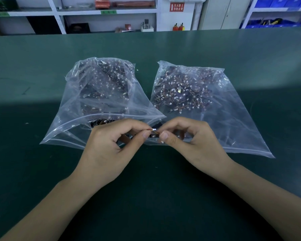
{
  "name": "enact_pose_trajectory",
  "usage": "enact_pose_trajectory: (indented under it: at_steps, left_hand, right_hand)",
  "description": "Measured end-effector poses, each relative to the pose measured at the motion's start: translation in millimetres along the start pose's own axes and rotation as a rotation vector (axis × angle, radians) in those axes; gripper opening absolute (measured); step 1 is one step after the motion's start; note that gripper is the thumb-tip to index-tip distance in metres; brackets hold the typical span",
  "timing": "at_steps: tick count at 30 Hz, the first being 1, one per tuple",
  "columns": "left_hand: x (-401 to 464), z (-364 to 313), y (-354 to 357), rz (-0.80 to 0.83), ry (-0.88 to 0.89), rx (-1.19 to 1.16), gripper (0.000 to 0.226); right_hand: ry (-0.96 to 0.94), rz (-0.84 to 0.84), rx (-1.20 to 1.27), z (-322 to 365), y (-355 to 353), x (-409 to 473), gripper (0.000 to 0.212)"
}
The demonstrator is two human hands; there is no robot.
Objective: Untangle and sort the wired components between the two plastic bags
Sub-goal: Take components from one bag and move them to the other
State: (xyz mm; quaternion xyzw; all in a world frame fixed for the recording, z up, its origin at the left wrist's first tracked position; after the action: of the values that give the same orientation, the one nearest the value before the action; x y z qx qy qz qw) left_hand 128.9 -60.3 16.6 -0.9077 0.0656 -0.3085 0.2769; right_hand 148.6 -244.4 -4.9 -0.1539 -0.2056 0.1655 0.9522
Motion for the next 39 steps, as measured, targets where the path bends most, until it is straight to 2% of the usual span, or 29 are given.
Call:
enact_pose_trajectory:
  at_steps: [5, 12, 16, 20, 26, 29, 31, 33, 36, 39]
  left_hand:
    - [-2, 14, 7, 0.047, -0.078, -0.106, 0.009]
    - [-4, 16, 17, 0.132, -0.067, -0.138, 0.009]
    - [-4, 14, 18, 0.164, -0.086, -0.172, 0.017]
    - [-4, 13, 18, 0.281, -0.069, -0.059, 0.035]
    - [-5, 13, 22, 0.392, -0.026, 0.142, 0.027]
    - [-6, 12, 24, 0.432, 0.011, 0.224, 0.032]
    - [-5, 10, 22, 0.417, 0.022, 0.246, 0.035]
    - [-3, 8, 13, 0.32, -0.012, 0.223, 0.034]
    - [-1, 13, 5, 0.191, -0.162, 0.036, 0.047]
    - [-3, 18, 12, 0.208, -0.316, -0.143, 0.05]
  right_hand:
    - [0.02, -0.058, 0.029, 0, -7, 0, 0.023]
    - [0.036, -0.044, 0.115, -6, -5, 0, 0.01]
    - [0.021, -0.107, 0.111, -7, -11, 0, 0.007]
    - [-0.018, -0.201, 0.054, -4, -20, -1, 0.012]
    - [-0.003, -0.214, -0.029, -5, -23, -1, 0.012]
    - [-0.016, -0.198, -0.004, -3, -20, -1, 0.011]
    - [-0.035, -0.201, -0.016, -1, -20, -2, 0.013]
    - [-0.064, -0.216, -0.05, 3, -21, -4, 0.014]
    - [-0.19, -0.231, -0.173, 17, -21, -7, 0.012]
    - [-0.301, -0.209, -0.288, 27, -15, -9, 0.01]
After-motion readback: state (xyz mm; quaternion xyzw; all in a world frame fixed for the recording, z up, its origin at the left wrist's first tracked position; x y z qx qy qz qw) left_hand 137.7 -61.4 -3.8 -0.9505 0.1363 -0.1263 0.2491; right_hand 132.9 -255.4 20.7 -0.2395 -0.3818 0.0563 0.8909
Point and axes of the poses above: each hand's wrist, its own x-axis towards the middle knuckle, its own y-axis out of the palm, z = x × y, the point moved 8 cm from there along x, towards the middle knuckle, and after that the axes turned 4 degrees about z, right-handed, at the moved point
